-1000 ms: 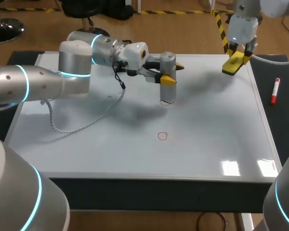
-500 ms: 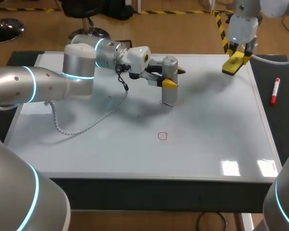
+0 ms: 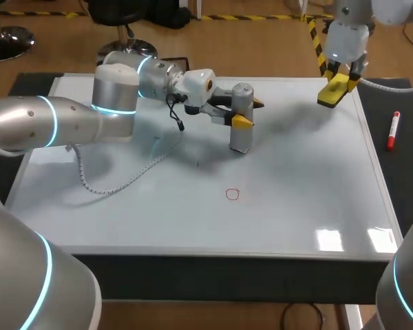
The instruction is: Pick up the inspection probe, press it on each red-marked spot on the whiteboard one by one, put down the probe, pick up the eraser, and wipe off all the red marks.
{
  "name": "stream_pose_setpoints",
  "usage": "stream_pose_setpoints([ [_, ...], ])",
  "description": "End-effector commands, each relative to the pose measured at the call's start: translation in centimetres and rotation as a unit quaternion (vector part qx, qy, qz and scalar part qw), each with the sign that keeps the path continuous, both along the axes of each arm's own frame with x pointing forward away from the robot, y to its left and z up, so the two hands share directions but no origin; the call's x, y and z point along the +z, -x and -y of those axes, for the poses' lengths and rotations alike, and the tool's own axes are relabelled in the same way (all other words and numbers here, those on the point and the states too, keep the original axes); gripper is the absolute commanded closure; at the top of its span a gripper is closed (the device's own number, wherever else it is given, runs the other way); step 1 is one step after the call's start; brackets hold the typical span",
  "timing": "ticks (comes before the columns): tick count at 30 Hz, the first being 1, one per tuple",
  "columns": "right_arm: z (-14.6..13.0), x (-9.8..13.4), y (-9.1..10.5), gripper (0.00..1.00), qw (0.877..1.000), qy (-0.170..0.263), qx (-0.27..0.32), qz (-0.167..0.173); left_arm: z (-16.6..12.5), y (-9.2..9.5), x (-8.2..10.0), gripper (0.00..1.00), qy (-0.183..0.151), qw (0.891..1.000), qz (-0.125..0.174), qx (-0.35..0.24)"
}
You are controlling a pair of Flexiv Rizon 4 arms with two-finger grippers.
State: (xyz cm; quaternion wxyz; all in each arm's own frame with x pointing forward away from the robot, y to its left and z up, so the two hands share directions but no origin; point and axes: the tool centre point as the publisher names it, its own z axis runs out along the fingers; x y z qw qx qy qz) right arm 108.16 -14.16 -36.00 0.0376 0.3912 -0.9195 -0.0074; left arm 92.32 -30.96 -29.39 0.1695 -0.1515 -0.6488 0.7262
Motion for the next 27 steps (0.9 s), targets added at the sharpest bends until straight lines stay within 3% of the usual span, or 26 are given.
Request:
stream_pose_setpoints([
  [1,0.02,0.12,-0.04,1.00,1.000,0.002,0.001,-0.001,0.16,-0.42,-0.21,1.00,0.001,1.000,-0.002,-0.004],
  [27,0.02,0.12,-0.04,1.00,1.000,0.002,0.001,-0.001,0.00,-0.51,-0.92,1.00,-0.002,1.000,-0.013,-0.002],
])
